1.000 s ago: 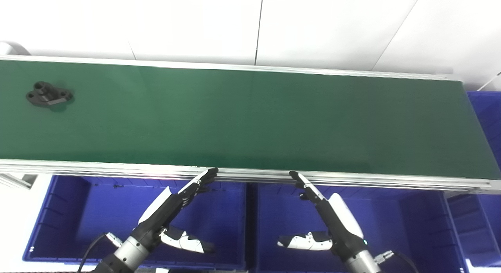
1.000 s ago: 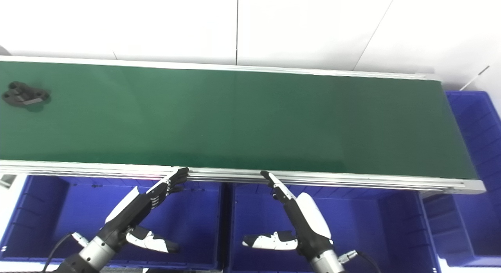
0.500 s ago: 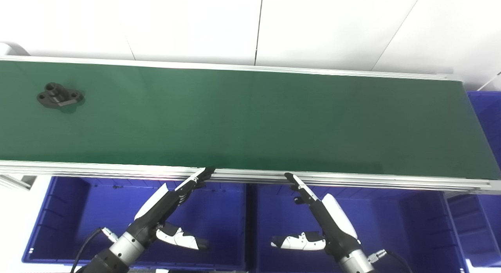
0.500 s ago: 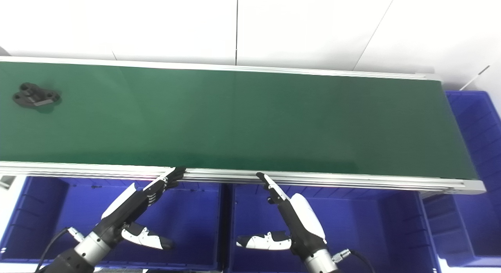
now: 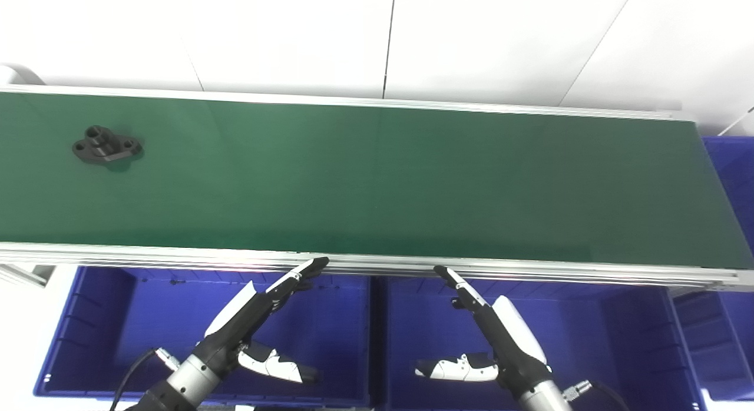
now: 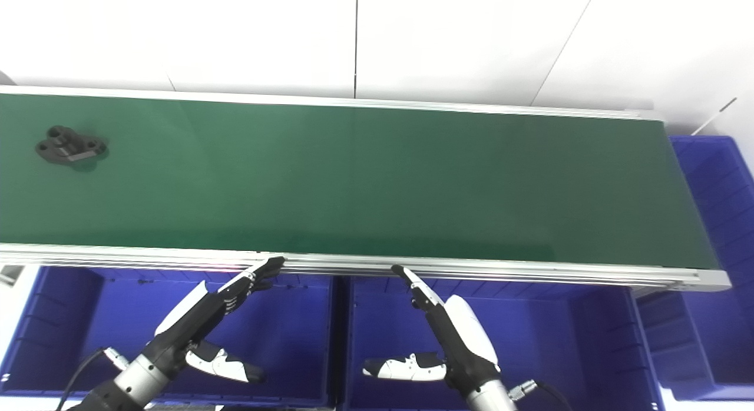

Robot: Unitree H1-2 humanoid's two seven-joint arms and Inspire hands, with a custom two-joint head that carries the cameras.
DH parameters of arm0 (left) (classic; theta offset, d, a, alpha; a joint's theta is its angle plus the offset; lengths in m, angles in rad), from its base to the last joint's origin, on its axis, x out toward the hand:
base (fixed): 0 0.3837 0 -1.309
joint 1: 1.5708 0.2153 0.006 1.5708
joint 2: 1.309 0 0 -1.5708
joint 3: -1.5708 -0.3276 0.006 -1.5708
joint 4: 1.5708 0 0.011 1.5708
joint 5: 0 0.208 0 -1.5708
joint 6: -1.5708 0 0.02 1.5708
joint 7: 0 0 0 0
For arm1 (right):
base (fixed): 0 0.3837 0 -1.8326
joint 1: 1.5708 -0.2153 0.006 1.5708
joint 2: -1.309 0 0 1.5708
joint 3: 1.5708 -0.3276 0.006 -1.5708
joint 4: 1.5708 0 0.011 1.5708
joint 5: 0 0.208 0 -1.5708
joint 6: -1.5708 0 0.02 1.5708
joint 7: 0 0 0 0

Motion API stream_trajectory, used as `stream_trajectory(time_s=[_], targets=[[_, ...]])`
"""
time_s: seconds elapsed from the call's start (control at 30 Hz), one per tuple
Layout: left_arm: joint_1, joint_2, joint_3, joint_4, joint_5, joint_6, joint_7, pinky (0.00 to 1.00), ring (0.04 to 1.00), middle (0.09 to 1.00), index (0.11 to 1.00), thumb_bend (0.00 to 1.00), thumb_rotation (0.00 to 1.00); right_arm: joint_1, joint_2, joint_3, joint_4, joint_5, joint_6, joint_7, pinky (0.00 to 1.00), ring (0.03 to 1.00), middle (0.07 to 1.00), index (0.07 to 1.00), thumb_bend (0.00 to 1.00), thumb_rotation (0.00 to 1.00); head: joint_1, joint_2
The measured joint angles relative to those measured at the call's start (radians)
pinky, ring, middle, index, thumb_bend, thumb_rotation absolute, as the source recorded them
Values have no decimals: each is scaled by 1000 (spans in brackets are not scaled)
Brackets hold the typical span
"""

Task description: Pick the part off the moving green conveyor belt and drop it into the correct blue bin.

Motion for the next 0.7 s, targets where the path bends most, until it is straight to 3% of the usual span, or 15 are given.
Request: stream_trajectory(time_s=[0.5, 0.7], targets=[[3, -9, -42, 4, 64, -13, 23, 870, 917, 944, 939, 1000, 325, 21, -13, -11, 5, 29, -2, -11, 856, 929, 936, 942, 1000, 431, 61, -52], [3, -20, -55, 28, 83, -20, 46, 847, 906, 937, 932, 1000, 343, 26, -17, -12, 25, 34, -7, -35, 873, 938, 937, 940, 1000, 453, 81, -84]])
